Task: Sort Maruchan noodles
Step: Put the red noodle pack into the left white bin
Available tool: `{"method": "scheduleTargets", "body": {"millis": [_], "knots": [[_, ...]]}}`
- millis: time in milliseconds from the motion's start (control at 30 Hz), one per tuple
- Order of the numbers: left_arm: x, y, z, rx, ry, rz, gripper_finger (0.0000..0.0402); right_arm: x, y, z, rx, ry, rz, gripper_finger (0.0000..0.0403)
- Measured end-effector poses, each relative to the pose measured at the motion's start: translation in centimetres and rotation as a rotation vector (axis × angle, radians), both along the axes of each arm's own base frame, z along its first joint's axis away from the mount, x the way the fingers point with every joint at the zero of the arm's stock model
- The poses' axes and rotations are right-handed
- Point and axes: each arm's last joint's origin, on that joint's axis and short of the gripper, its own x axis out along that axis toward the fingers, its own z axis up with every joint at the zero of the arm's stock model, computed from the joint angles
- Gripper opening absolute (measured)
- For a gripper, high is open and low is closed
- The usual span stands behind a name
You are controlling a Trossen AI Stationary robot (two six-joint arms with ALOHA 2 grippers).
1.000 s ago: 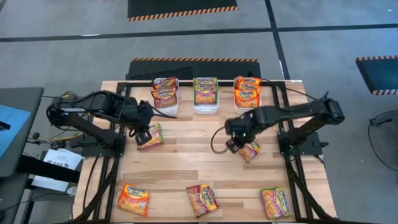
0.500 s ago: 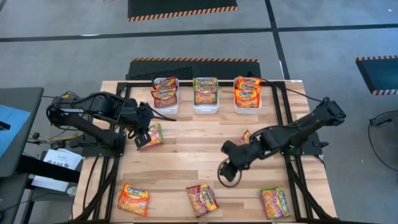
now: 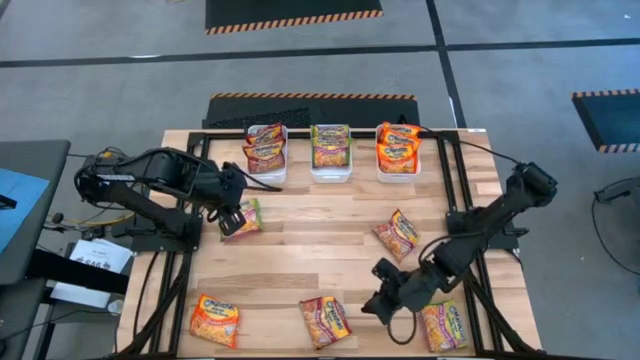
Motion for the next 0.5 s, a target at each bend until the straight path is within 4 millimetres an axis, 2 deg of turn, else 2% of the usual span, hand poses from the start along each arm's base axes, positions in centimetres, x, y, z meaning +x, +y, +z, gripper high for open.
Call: {"method": "scheduleTargets", "body": {"millis": [200, 500], "knots": [[0.0, 0.0, 0.0, -0.008, -0.006, 0.023, 0.0122, -1.4, 1.0, -1.8, -0.008, -0.043, -0.033, 0.0148], [0.0, 0.0, 0.0, -0.028, -0.016, 0.068, 0.0122, -2.7, 0.4, -4.7, -0.005, 0.004, -0.137, 0.0148]]}}
